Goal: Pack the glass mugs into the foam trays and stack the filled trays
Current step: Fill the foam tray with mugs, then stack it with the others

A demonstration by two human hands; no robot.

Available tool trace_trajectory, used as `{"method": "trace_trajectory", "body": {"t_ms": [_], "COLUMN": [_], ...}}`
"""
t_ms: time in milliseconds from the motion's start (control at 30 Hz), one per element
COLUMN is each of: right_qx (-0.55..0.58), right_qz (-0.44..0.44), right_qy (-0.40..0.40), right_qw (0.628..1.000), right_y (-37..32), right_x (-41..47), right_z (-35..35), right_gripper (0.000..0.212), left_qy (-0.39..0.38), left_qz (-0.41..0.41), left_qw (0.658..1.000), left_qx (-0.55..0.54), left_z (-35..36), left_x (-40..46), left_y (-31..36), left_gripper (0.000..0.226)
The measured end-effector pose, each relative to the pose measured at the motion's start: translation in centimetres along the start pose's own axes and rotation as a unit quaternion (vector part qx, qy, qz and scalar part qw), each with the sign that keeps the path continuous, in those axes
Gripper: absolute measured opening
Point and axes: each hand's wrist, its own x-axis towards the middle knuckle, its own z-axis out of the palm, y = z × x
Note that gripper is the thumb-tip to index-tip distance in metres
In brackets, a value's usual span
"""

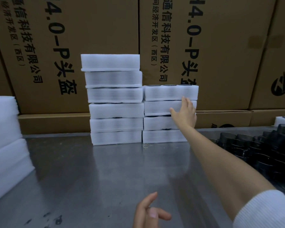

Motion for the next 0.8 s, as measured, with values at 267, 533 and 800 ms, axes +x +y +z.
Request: {"method": "trace_trajectory", "body": {"t_ms": [267, 533, 800], "right_qx": [-0.021, 0.062, -0.036], "right_qz": [-0.040, -0.067, -0.202], "right_qy": [-0.026, -0.087, -0.192], "right_qw": [0.999, 0.992, 0.960], "right_y": [0.5, -0.3, -1.5], "right_x": [-2.7, -15.0, -24.7], "right_z": [-0.7, 0.5, -7.5], "right_gripper": [0.065, 0.053, 0.046], "left_qy": [-0.027, -0.050, -0.024], "left_qz": [-0.010, -0.019, 0.038], "left_qw": [0.999, 0.995, 0.995], "left_qx": [0.033, 0.083, 0.091], "left_z": [-0.7, -1.4, -1.3], "left_x": [0.1, 0.0, -2.0], "left_y": [-0.2, -0.5, -0.6], "left_gripper": [0.050, 0.029, 0.020]}}
